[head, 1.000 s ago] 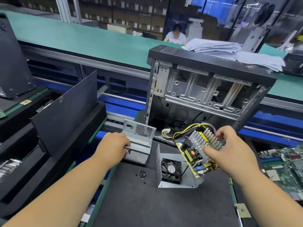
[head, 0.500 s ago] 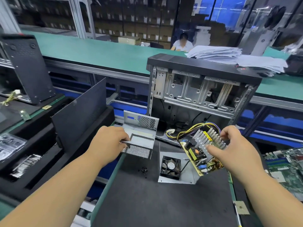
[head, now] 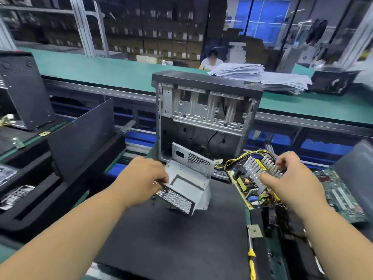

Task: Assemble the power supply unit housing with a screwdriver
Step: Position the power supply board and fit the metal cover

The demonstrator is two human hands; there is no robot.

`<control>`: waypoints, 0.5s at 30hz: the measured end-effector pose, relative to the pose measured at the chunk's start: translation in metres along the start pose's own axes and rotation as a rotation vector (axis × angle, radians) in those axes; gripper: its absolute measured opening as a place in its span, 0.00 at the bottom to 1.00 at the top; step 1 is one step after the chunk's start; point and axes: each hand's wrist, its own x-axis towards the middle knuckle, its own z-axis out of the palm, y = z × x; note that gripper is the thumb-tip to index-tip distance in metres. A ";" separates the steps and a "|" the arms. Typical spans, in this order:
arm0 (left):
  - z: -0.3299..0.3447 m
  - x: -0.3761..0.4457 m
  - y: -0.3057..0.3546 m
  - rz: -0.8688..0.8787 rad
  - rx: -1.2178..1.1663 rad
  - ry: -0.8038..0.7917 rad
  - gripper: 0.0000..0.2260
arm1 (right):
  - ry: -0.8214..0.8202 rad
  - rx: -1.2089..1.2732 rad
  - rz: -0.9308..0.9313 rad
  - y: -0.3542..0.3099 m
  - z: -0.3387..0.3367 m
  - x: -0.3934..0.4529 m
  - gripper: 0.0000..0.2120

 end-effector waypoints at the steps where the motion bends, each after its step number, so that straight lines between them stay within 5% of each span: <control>1: 0.005 0.000 0.006 0.024 -0.009 -0.013 0.08 | 0.006 -0.010 0.007 0.007 -0.003 -0.002 0.21; 15: 0.069 -0.008 0.050 0.317 -0.217 -0.237 0.07 | -0.034 -0.071 0.044 0.048 -0.007 -0.020 0.21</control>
